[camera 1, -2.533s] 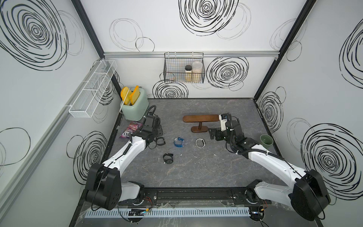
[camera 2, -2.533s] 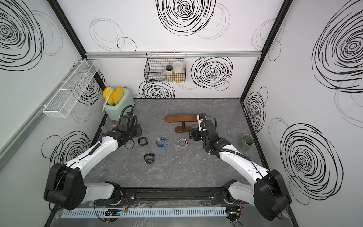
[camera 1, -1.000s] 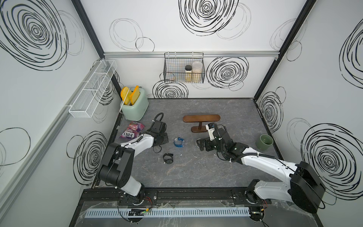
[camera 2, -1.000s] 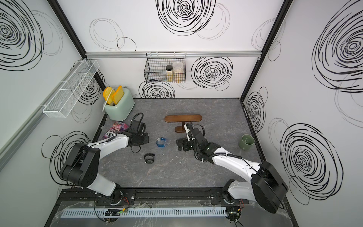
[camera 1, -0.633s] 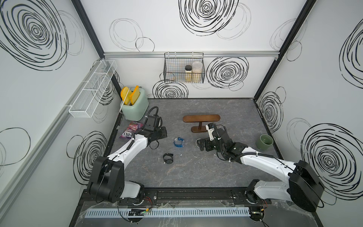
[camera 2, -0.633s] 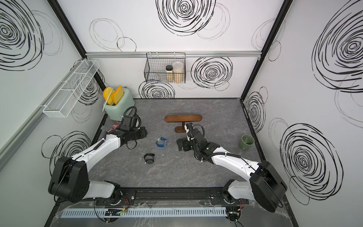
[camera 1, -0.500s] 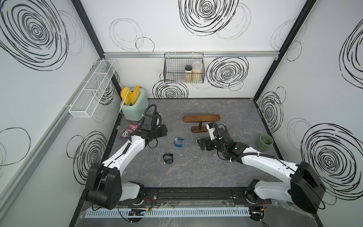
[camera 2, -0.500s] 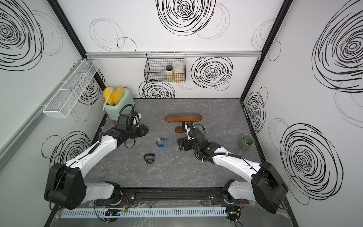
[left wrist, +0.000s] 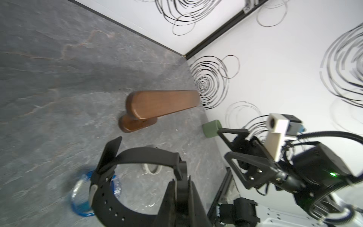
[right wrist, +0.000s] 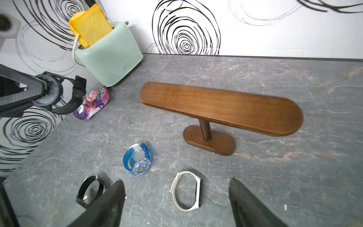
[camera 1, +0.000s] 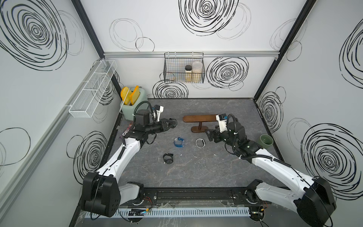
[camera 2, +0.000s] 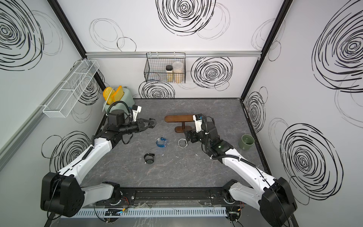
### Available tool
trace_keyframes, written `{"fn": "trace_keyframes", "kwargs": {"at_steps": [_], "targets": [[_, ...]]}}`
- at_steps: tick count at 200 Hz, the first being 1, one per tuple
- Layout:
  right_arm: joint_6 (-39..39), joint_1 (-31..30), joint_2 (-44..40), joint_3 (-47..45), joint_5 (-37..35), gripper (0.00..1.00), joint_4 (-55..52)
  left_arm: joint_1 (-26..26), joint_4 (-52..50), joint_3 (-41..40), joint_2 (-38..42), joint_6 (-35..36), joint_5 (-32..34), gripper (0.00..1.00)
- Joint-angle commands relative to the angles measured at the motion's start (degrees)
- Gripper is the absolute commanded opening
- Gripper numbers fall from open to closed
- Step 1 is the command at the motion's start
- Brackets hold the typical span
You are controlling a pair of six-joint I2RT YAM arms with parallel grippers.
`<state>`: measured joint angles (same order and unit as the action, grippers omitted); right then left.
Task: Place watch on stand
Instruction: Pick up the watch at the center of the board.
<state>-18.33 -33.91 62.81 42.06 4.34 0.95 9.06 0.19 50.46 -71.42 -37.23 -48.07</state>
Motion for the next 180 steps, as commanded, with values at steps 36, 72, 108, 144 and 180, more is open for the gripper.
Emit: {"fn": "trace_keyframes", "kwargs": {"at_steps": [36,72,108,144,180], "targets": [[-5.0,1.1,3.5,4.2,15.3,0.72,10.9,3.3,20.9,-3.8,4.5,-12.8,-12.3,0.0],[-8.2,1.0,5.9,5.0,22.4,0.68,17.1,4.4,24.3,-4.4,4.7,-15.1,-13.0,0.0],[-12.0,0.4,9.0,5.5,26.6,0.64,22.4,5.0,30.2,-6.0,4.4,-19.7,-13.9,0.0],[-11.9,-2.4,11.3,7.4,26.0,0.63,23.5,6.0,33.1,-7.1,3.8,-21.7,-13.9,0.0],[-12.0,-4.0,13.4,8.5,25.8,0.6,25.2,7.2,33.1,-6.8,3.4,-22.1,-13.4,0.0]]}}
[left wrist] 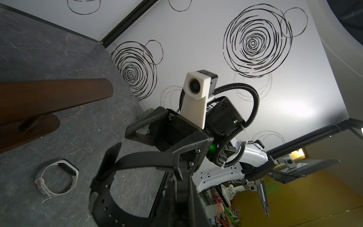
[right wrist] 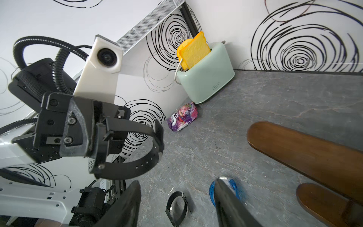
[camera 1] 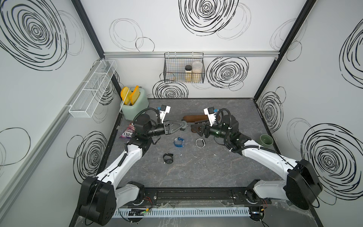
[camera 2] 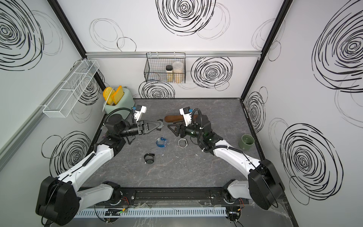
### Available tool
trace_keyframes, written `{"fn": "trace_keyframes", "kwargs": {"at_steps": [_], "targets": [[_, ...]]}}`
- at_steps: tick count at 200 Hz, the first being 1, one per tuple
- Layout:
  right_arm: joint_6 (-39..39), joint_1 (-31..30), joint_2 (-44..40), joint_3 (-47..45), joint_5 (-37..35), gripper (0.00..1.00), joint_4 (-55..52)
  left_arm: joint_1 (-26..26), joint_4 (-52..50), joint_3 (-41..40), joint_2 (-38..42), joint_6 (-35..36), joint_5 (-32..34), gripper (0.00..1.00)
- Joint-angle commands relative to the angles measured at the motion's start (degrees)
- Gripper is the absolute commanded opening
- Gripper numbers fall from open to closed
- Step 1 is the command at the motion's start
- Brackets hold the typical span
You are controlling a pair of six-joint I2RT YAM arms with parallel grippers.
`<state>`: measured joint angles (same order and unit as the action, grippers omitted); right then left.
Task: Place watch on stand
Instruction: Pick up the watch at the center of the board.
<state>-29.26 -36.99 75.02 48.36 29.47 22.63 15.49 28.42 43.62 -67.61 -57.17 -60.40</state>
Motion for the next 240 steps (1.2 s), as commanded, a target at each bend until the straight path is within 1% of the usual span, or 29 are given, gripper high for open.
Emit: {"fn": "trace_keyframes", "kwargs": {"at_steps": [1,52,56,81,124,151,183,211,240], "targets": [[-1.0,-1.1,1.2,2.2,0.6,0.6,3.6,0.8,4.9,0.1,-0.4,-2.2,-1.0,0.0],[-1.1,-2.6,4.8,4.2,0.8,0.59,4.9,1.7,4.9,0.2,-0.8,-2.5,-0.4,0.0],[-1.0,-2.7,5.0,4.3,0.8,0.59,4.9,1.7,6.5,0.2,-0.9,-2.5,-0.4,0.0],[-0.9,-2.7,6.2,5.0,1.0,0.58,4.8,2.1,7.2,0.5,-1.2,-3.0,-0.4,0.0],[-0.8,-2.7,6.4,4.9,0.8,0.59,5.1,2.1,5.7,1.1,-1.5,-1.9,-0.6,0.0],[-0.5,-2.7,6.6,5.0,0.1,0.58,4.9,2.1,7.3,0.9,-1.4,-3.2,-0.7,0.0],[-0.4,-2.7,7.1,5.4,0.2,0.59,5.0,2.1,5.7,1.0,-1.1,-2.1,-0.9,0.0],[-0.7,-2.6,7.3,5.7,0.6,0.56,5.8,2.2,6.6,0.6,-1.4,-2.5,-0.9,0.0],[-1.3,-2.7,7.6,5.9,1.4,0.51,6.8,2.2,7.2,0.1,-1.6,-2.7,-0.8,0.0]]}}
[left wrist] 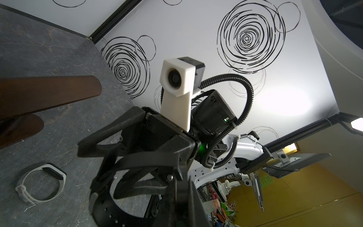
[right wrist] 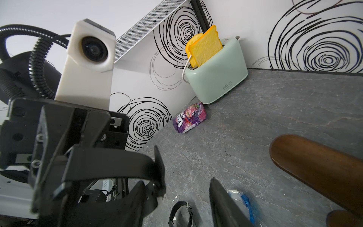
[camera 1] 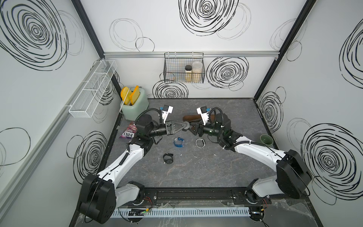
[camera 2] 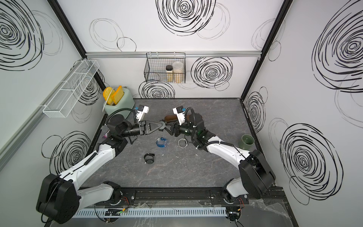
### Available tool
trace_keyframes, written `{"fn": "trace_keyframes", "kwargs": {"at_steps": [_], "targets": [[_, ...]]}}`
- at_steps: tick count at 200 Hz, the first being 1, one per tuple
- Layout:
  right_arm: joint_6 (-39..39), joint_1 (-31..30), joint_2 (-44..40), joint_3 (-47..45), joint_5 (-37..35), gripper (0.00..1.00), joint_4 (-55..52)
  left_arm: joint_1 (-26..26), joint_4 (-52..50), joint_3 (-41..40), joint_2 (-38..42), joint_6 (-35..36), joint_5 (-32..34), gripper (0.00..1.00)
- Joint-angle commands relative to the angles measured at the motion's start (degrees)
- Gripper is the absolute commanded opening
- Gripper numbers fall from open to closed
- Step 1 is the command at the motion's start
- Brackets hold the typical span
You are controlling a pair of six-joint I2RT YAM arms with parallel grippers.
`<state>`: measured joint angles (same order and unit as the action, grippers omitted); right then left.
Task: Place watch on stand
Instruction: Pick up the watch at the center of the board.
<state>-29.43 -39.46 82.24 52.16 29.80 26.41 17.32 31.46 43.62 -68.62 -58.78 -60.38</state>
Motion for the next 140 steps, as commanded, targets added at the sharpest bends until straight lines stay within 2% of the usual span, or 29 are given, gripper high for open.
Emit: {"fn": "trace_keyframes", "kwargs": {"at_steps": [1,17,69,86,111,140], "targets": [[-1.1,-0.2,0.4,2.1,1.0,0.51,3.1,0.3,4.3,0.1,-0.6,-1.0,-0.8,0.0],[-1.6,-0.2,0.7,2.1,1.8,0.5,4.1,0.3,5.1,-0.3,-0.9,-1.5,-0.8,0.0],[-3.7,-0.2,2.2,1.9,5.1,0.3,7.2,0.4,6.2,-0.2,-1.5,-1.9,-1.1,0.0],[-3.9,-0.2,2.5,1.9,6.0,0.2,7.6,0.3,6.2,-0.2,-1.5,-1.8,-1.2,0.0],[-4.1,-0.2,2.4,1.6,6.7,0.0,8.4,-0.1,6.2,-0.4,-1.6,-1.7,-1.4,0.0],[-3.7,-0.1,2.1,1.6,6.3,0.0,7.3,-1.3,3.8,-0.4,-1.6,0.2,-1.7,0.0]]}}
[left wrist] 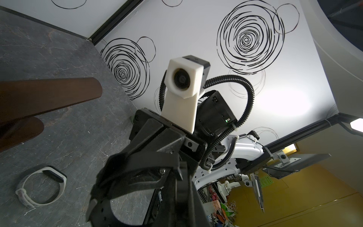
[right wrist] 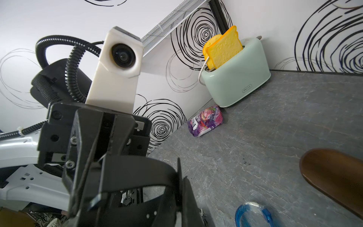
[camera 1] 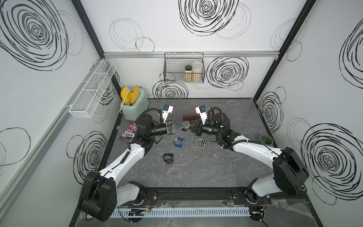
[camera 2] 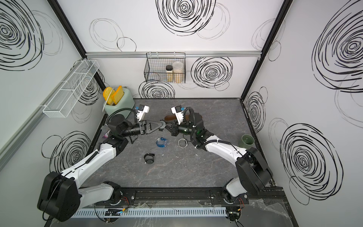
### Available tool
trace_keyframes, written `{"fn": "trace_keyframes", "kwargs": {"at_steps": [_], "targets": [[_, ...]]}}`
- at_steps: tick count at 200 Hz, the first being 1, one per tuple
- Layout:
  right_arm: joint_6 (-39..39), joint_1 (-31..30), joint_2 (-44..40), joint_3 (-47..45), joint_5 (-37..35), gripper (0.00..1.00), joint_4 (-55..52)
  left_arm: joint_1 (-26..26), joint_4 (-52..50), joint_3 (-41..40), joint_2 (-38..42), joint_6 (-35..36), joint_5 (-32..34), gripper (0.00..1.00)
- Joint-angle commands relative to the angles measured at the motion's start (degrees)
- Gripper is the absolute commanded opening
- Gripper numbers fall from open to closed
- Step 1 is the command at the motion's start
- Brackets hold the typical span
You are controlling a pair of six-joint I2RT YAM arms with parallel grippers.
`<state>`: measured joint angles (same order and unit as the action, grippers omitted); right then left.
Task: Place watch on stand
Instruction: Pick up the watch at the center of the board.
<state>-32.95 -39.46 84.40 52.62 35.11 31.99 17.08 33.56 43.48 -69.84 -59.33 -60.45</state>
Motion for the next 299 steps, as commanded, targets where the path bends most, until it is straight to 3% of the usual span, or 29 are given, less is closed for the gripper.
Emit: {"fn": "trace_keyframes", "kwargs": {"at_steps": [1,10,26,58,90,112,137,156,186,299], "targets": [[-0.1,0.0,-0.1,1.1,1.0,0.0,1.7,-1.2,1.6,-0.2,-0.4,0.9,-1.6,0.0],[0.2,0.1,-0.4,1.1,0.6,0.0,0.7,-2.0,0.6,-0.1,-0.2,1.9,-1.7,0.02],[1.2,0.5,-0.9,1.6,-1.5,0.0,-3.0,-4.0,-4.1,0.2,0.1,4.5,-1.7,0.2],[3.8,2.2,-1.3,3.1,-5.4,0.0,-10.5,-7.6,-12.6,1.1,0.2,11.9,-1.6,0.44],[8.1,3.2,-0.4,5.8,-10.7,0.0,-17.9,-7.6,-28.0,4.7,0.5,26.6,4.2,0.55],[10.0,3.5,0.8,8.3,-14.1,0.0,-22.5,-4.3,-36.4,6.9,3.3,37.4,15.5,0.58],[11.1,3.6,1.8,10.0,-15.8,0.0,-25.2,8.6,-43.1,8.2,8.6,50.9,40.3,0.64],[11.3,3.6,2.1,10.4,-15.7,0.0,-25.4,14.6,-40.7,5.8,12.1,54.2,50.4,0.7],[11.3,3.6,1.6,10.2,-14.8,0.0,-25.3,14.9,-39.4,5.2,13.8,55.3,53.3,0.71],[11.9,2.1,1.0,10.0,-14.4,0.0,-24.5,17.3,-40.5,9.6,5.8,57.0,53.4,0.71]]}}
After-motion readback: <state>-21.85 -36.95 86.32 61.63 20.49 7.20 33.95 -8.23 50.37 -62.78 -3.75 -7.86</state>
